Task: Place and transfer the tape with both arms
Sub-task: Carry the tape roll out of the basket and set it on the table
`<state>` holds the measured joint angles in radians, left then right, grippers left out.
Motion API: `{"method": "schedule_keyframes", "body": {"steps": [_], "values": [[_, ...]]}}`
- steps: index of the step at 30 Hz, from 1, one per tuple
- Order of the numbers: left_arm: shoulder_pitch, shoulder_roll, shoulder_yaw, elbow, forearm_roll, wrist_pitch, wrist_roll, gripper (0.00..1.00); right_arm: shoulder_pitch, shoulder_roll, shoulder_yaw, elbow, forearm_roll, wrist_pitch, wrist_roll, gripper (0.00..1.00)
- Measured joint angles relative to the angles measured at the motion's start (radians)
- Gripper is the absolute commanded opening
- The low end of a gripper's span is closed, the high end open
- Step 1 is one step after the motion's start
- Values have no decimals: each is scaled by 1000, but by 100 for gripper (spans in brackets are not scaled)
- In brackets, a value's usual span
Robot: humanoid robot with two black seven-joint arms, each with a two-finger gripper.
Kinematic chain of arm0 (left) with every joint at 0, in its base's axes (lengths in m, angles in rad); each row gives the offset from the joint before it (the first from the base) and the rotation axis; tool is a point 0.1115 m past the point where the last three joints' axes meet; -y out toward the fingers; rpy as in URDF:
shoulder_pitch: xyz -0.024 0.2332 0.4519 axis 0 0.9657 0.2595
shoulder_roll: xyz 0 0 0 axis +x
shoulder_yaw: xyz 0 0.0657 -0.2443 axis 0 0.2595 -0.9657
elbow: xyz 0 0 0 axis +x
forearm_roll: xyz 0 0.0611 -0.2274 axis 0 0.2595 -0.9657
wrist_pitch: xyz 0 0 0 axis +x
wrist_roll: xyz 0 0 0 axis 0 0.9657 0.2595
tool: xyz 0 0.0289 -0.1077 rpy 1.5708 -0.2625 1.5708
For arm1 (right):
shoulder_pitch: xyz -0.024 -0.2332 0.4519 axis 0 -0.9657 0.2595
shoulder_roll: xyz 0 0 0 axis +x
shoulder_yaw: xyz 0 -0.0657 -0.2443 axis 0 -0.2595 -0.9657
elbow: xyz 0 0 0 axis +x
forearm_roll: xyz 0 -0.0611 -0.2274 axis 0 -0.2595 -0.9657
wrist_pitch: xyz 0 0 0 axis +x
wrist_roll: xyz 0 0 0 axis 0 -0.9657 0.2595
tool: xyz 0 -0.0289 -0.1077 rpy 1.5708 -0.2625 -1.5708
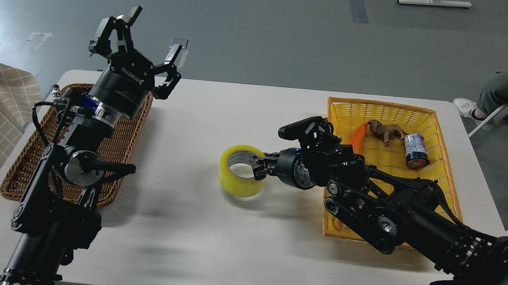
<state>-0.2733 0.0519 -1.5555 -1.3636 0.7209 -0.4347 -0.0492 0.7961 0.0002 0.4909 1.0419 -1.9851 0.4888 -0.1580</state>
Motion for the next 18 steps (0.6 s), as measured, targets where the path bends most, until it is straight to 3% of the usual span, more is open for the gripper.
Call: {"method": "schedule_keyframes", "body": {"steps": [4,9,11,15,18], "values": [[0,-1,-1,0,0,0,0,98,-5,0,-7,-6,-1,0,0,12],[0,-1,-2,0,0,-1,0,98,-7,0,-8,-10,-3,0,0,20],[0,0,-2,0,0,-1,0,98,-7,0,-4,-13,-3,0,0,36],[0,0,-2,0,0,-1,0,98,-10,0,4,-32,-1,-52,0,49],[2,0,-2,0,0,-1,0,98,-15,0,-3,-57,0,-118,0,66]]}}
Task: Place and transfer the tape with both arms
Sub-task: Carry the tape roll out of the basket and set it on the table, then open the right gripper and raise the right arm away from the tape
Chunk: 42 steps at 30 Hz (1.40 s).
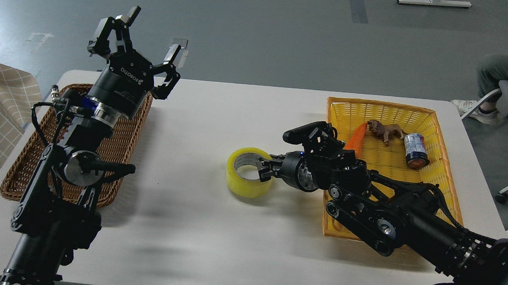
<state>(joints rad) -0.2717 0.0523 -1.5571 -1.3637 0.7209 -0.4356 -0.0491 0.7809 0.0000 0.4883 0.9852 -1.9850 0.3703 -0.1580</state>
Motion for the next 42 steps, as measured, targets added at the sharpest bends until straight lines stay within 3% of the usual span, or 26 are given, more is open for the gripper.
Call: {"method": "schedule_keyframes", "body": {"steps": [3,7,13,17,22,29,32,42], "values": [[6,0,-1,0,0,-1,0,98,-2,0,-2,-16,2,-53,1,72],[14,0,-2,0,0,-1,0,98,-2,0,2,-20,7,-128,3,97],[13,0,0,0,0,5,0,98,1,0,84,-6,17,-312,4,100],[4,17,5,0,0,45,10,98,0,0,245,45,44,-352,4,100],[5,42,24,-22,1,57,17,98,-19,0,392,167,134,-345,16,100],[-2,62,50,-53,2,37,9,98,-77,-68,578,380,735,-278,168,100],[11,52,54,-119,1,18,4,98,-99,-89,674,445,845,-265,216,100],[7,-32,55,-165,-11,27,38,98,-308,-83,889,619,1092,-127,236,100]]}}
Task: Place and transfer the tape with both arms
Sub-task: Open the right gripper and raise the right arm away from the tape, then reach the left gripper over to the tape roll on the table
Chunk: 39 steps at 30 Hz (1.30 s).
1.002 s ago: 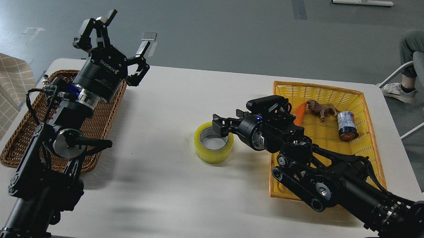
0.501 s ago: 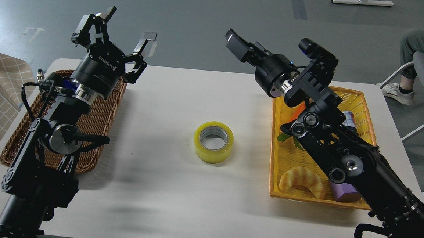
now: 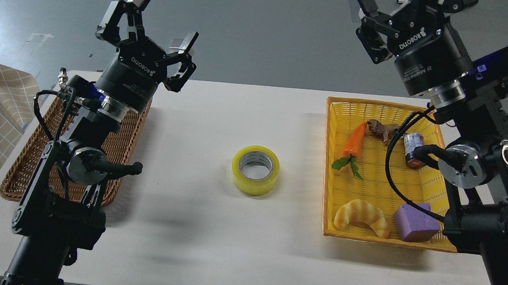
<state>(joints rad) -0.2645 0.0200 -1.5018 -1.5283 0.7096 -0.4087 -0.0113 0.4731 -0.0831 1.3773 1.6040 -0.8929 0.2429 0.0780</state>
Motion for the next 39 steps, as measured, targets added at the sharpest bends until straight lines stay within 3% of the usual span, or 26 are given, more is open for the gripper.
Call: {"method": "schedule_keyframes", "body": {"steps": [7,12,15,19,30,34,39], "values": [[-9,-20,33,-6,63,56,-27,98,-17,48,66,31,8,9,-5,100],[-45,-20,51,-9,140,191,-71,98,-22,57,69,37,8,10,-7,100],[-56,-20,46,-25,93,242,-74,98,-23,72,69,37,8,10,-8,100],[-43,-20,88,-71,98,252,-64,98,-23,81,67,37,8,11,-9,100],[-123,124,313,-88,823,267,-94,98,-30,81,63,35,7,-7,-22,100],[-88,175,457,-81,989,263,-136,98,-31,78,67,35,6,-22,-23,100],[-97,260,536,-34,1222,304,-164,98,-31,78,72,46,6,-28,-23,100]]}}
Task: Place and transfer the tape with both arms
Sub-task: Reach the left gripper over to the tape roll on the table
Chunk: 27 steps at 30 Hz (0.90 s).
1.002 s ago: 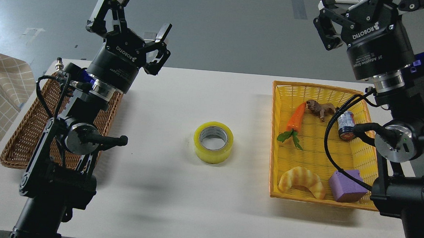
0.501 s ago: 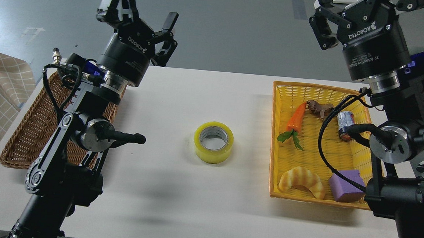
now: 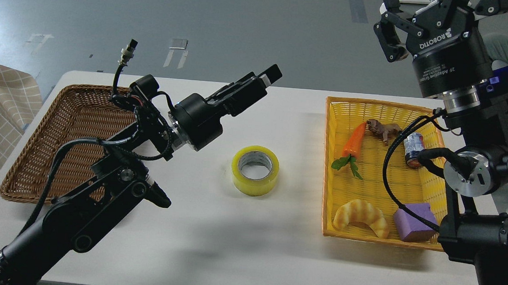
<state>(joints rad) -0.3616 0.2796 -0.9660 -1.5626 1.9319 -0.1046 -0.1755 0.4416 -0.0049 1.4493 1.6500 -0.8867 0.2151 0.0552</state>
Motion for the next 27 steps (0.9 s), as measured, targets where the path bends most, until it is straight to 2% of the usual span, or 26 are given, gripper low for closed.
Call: {"method": "schedule_keyframes", "body": {"steps": [6,16,20,27], "values": [[-12,13,125,38,234,41,1,98,-3,4,-3,13,0,-1,0,100],[-68,-7,249,212,250,47,9,98,-47,5,-6,48,0,-24,-2,100],[-101,-30,276,308,250,48,2,98,-83,5,-5,77,0,-27,-2,100],[-158,-66,331,406,250,54,-6,98,-110,5,1,81,1,-28,1,100]]}}
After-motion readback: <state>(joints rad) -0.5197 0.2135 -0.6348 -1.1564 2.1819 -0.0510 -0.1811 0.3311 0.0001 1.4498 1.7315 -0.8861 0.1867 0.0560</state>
